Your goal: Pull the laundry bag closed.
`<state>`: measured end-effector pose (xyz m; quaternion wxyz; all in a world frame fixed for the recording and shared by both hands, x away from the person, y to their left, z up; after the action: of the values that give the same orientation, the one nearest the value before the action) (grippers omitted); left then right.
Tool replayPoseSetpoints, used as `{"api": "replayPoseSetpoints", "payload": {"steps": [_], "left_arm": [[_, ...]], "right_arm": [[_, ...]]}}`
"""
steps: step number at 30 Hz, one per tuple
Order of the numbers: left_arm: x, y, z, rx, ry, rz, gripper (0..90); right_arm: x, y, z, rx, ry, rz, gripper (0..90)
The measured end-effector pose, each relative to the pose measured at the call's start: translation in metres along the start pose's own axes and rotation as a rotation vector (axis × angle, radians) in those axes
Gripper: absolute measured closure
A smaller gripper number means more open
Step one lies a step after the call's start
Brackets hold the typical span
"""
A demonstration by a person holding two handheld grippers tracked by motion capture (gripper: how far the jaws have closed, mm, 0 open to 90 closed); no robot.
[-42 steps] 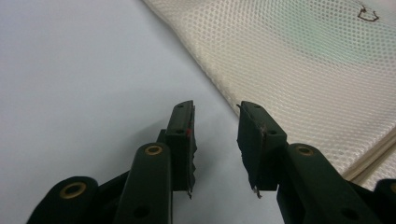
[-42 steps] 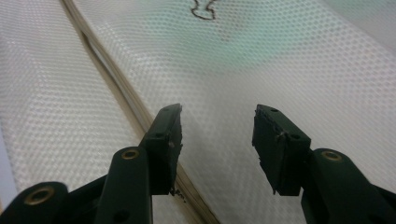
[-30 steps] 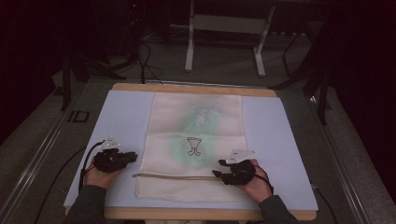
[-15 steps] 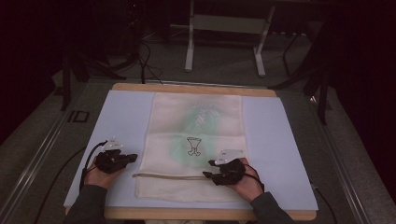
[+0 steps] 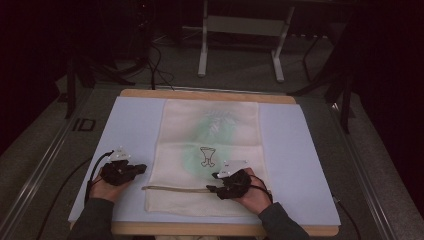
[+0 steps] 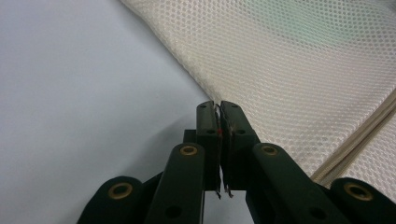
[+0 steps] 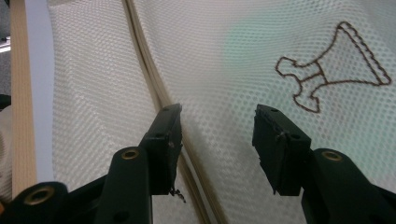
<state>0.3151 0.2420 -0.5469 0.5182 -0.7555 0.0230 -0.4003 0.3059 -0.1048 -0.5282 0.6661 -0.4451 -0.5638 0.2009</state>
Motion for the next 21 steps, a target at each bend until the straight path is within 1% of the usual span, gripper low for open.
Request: {"api": "replayPoseSetpoints", "payload": {"steps": [4,9,21], "left_arm": [[0.000,0.000,0.000,-0.003,0.006,0.004,86.6],[0.000,0.000,-0.001,-0.005,0.008,0.005,86.6],[0.000,-0.001,0.000,-0.008,0.006,-0.001,86.5]], "right_arm": [[0.003,0.003,0.002,-0.001,-0.019,0.002,52.6],[0.010,0.009,0.007,0.013,-0.035,0.007,52.8],[0.024,0.021,0.014,0.049,-0.072,0.008,53.6]]}}
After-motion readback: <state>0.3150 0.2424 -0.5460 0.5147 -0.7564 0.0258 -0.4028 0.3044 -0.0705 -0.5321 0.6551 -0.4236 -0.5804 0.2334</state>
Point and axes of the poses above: each handheld gripper's, and its own axes: y roughly forward along the jaws, x roughly out of its top, z roughly to its left, the point moved 3 cm from there along y, roughly forward along the jaws, and after that the axes turned 11 degrees about z, right-handed, at the moved point
